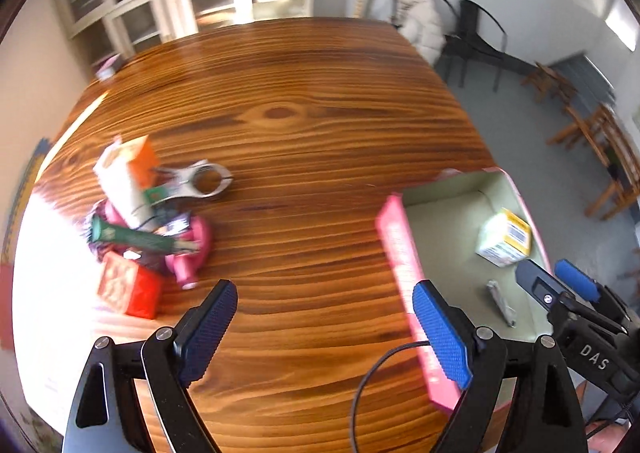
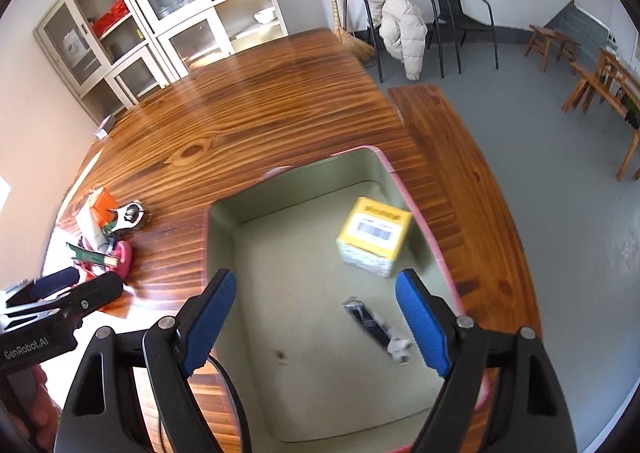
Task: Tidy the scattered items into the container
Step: 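Withdraw both tools from the tin back over the table items, then grasp the orange rubber cube with the left tool while the right tool grasps the green tube, then carry the orange cube and green tube over the pink tin and release both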
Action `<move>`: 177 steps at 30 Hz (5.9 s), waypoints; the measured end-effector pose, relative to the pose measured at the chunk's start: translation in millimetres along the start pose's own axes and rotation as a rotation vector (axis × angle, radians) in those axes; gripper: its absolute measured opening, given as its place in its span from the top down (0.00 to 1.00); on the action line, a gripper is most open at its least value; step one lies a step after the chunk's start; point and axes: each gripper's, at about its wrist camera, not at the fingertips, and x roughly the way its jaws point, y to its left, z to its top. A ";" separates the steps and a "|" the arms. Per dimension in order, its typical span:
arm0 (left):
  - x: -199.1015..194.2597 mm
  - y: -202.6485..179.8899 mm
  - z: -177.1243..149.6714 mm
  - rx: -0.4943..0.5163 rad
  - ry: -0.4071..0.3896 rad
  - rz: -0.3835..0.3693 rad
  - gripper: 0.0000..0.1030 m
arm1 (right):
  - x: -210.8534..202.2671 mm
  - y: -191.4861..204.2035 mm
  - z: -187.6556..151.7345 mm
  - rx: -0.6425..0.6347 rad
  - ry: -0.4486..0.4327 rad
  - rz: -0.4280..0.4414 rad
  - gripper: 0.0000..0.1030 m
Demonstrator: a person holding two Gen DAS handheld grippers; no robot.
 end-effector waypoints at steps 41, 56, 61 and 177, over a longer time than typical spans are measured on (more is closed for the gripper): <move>25.4 224.4 -35.4 -0.166 0.053 0.027 0.12 | 33.5 187.5 -50.2 -0.159 0.126 0.018 0.17; 77.9 205.4 -24.0 -0.018 0.120 -0.013 0.12 | 43.6 189.6 -56.5 -0.133 0.170 -0.018 0.17; 93.7 202.4 -20.1 -0.007 0.126 -0.006 0.12 | 46.2 186.5 -57.5 -0.116 0.183 -0.039 0.17; 12.6 -130.1 -26.3 0.433 0.046 -0.220 0.46 | -21.5 -50.3 -45.7 0.083 0.173 0.081 0.81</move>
